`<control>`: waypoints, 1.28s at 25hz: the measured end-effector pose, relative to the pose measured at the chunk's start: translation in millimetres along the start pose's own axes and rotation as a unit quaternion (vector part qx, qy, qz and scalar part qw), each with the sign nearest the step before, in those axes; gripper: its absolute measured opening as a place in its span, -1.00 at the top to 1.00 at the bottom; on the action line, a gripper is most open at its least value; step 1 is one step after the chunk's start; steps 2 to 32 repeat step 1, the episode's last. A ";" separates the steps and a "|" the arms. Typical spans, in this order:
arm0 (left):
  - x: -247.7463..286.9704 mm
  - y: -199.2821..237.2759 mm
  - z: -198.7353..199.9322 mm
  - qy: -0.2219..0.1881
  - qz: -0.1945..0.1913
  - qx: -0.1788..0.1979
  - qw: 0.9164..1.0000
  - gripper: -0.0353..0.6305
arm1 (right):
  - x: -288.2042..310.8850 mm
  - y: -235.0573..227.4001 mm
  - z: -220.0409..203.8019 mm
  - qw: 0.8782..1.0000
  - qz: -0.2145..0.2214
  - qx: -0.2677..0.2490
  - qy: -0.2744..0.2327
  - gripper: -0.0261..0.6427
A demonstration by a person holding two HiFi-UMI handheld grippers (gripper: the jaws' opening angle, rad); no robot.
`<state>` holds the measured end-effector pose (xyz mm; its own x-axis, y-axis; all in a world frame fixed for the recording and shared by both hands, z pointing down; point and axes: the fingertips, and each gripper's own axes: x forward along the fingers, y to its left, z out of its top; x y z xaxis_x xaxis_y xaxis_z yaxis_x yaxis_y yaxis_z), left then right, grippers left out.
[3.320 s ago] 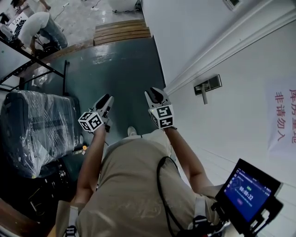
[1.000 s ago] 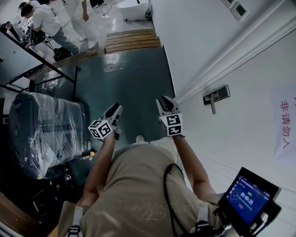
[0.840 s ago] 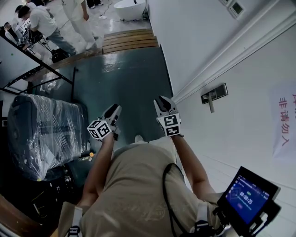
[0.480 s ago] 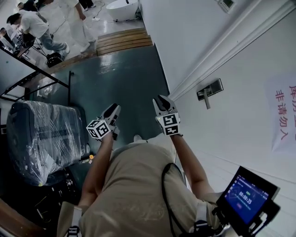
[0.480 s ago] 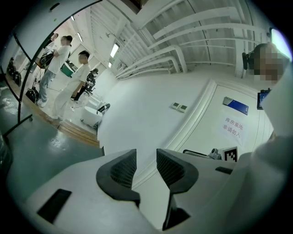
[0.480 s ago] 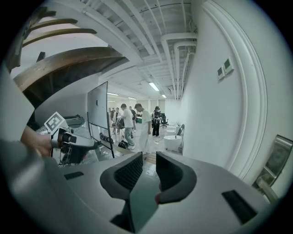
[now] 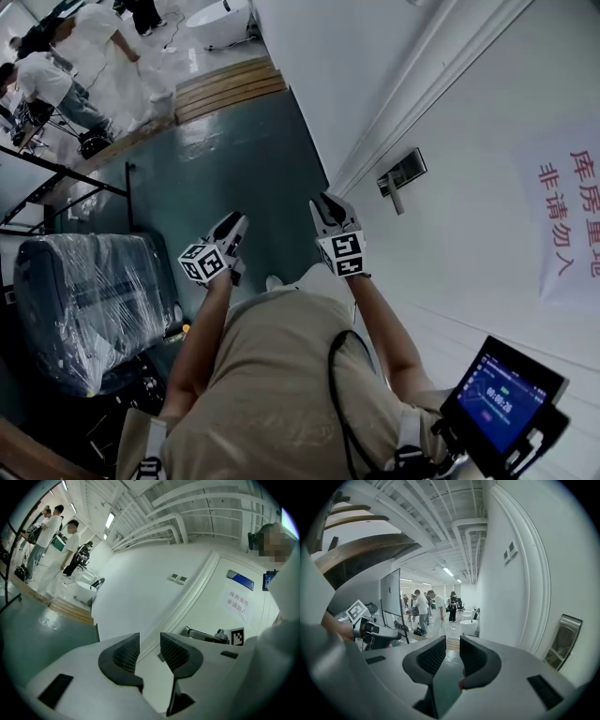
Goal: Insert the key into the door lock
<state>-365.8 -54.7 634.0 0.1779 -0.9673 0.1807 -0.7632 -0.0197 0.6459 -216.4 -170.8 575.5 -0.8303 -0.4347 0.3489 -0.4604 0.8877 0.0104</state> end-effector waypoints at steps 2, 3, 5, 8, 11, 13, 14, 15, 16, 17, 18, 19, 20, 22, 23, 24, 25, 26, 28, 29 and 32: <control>3.8 -0.8 -0.7 0.004 -0.003 -0.001 1.000 0.46 | 0.7 -2.6 1.3 1.000 -0.003 0.001 -0.001 0.67; 3.8 -0.8 -0.7 0.004 -0.003 -0.001 1.000 0.46 | 0.7 -2.6 1.3 1.000 -0.003 0.001 -0.001 0.67; 3.8 -0.8 -0.7 0.004 -0.003 -0.001 1.000 0.46 | 0.7 -2.6 1.3 1.000 -0.003 0.001 -0.001 0.67; 3.8 -0.8 -0.7 0.004 -0.003 -0.001 1.000 0.46 | 0.7 -2.6 1.3 1.000 -0.003 0.001 -0.001 0.67; 3.8 -0.8 -0.7 0.004 -0.003 -0.001 1.000 0.46 | 0.7 -2.6 1.3 1.000 -0.003 0.001 -0.001 0.67; 3.8 -0.8 -0.7 0.004 -0.003 -0.001 1.000 0.46 | 0.7 -2.6 1.3 1.000 -0.003 0.001 -0.001 0.67; 3.8 -0.8 -0.7 0.004 -0.003 -0.001 1.000 0.46 | 0.7 -2.6 1.3 1.000 -0.003 0.001 -0.001 0.67; 3.8 -0.8 -0.7 0.004 -0.003 -0.001 1.000 0.46 | 0.7 -2.6 1.3 1.000 -0.003 0.001 -0.001 0.67; 3.8 -0.8 -0.7 0.004 -0.003 -0.001 1.000 0.46 | 0.7 -2.6 1.3 1.000 -0.003 0.001 -0.001 0.67; 3.8 -0.8 -0.7 0.004 -0.003 -0.001 1.000 0.46 | 0.7 -2.6 1.3 1.000 -0.003 0.001 -0.001 0.67; 3.8 -0.8 -0.7 0.004 -0.003 -0.001 1.000 0.46 | 0.7 -2.6 1.3 1.000 -0.003 0.001 -0.001 0.67; 3.8 -0.8 -0.7 0.004 -0.003 -0.001 1.000 0.46 | 0.7 -2.6 1.3 1.000 -0.003 0.001 -0.001 0.67; 3.8 -0.8 -0.7 0.004 -0.003 -0.001 1.000 0.46 | 0.7 -2.6 1.3 1.000 -0.003 0.001 -0.001 0.67; 3.8 -0.8 -0.7 0.004 -0.003 -0.001 1.000 0.46 | 0.7 -2.6 1.3 1.000 -0.003 0.001 -0.001 0.67; 3.8 -0.8 -0.7 0.004 -0.003 -0.001 1.000 0.46 | 0.7 -2.6 1.3 1.000 -0.003 0.001 -0.001 0.67; 3.8 -0.8 -0.7 0.004 -0.003 -0.001 1.000 0.46 | 0.7 -2.6 1.3 1.000 -0.003 0.001 -0.001 0.67; 3.8 -0.8 -0.7 0.004 -0.003 -0.001 1.000 0.46 | 0.7 -2.6 1.3 1.000 -0.003 0.001 -0.001 0.67; 3.8 -0.8 -0.7 0.004 -0.003 -0.001 1.000 0.46 | 0.7 -2.6 1.3 1.000 -0.003 0.001 -0.001 0.67; 3.8 -0.8 -0.7 0.004 -0.003 -0.001 1.000 0.46 | 0.7 -2.6 1.3 1.000 -0.003 0.001 -0.001 0.67; 3.8 -0.8 -0.7 0.004 -0.003 -0.001 1.000 0.46 | 0.7 -2.6 1.3 1.000 -0.003 0.001 -0.001 0.67; 3.8 -0.8 -0.7 0.004 -0.003 -0.001 1.000 0.46 | 0.7 -2.6 1.3 1.000 -0.003 0.001 -0.001 0.67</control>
